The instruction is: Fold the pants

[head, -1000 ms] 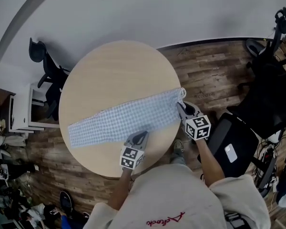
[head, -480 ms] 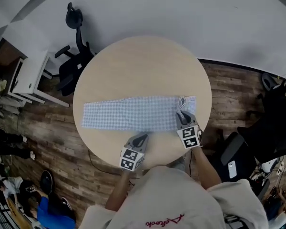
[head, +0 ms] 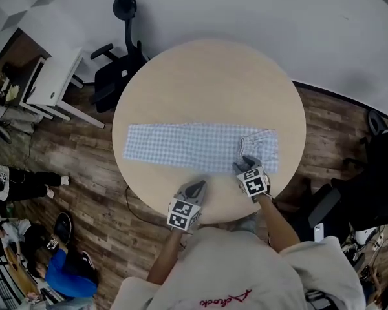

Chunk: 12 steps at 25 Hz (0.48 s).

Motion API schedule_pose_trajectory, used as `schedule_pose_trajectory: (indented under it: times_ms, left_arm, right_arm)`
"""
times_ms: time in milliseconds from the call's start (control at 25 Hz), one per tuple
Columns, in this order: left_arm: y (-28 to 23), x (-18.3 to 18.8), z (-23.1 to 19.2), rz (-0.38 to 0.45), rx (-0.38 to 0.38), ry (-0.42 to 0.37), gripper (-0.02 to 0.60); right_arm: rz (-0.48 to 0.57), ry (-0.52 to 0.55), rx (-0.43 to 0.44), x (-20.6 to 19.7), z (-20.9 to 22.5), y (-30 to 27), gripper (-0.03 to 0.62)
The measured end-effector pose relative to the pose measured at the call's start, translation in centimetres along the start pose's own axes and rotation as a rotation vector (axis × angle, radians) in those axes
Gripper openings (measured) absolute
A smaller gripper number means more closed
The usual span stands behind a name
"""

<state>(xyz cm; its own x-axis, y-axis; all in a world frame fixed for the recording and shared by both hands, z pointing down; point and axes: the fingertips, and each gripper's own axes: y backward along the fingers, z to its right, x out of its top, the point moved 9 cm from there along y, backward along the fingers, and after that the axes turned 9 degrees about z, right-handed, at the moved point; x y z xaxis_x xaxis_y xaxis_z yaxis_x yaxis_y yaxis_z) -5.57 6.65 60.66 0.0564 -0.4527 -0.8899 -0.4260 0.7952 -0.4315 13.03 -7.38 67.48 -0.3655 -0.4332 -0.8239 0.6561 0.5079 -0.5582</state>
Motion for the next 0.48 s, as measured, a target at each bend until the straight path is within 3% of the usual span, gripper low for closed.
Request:
schedule_pose_trajectory:
  times_ms: [240, 400, 480]
  left_arm:
    - [-1.3, 0.5, 1.2, 0.007, -0.042, -0.016, 0.037]
    - [-2.5, 0.9, 2.0, 0.012, -0.084, -0.038, 0.037]
    - [-3.5, 1.2, 2.7, 0.013, -0.110, -0.050, 0.037]
  right_arm:
    - [-0.012, -0.030, 0.099, -0.3, -0.1, 0.0, 0.243]
    - [0.113, -0.082, 0.118, 0.7, 0.2, 2.2, 0.262]
    - [0.188, -0.135, 0.069, 0.9, 1.4, 3.9, 0.262]
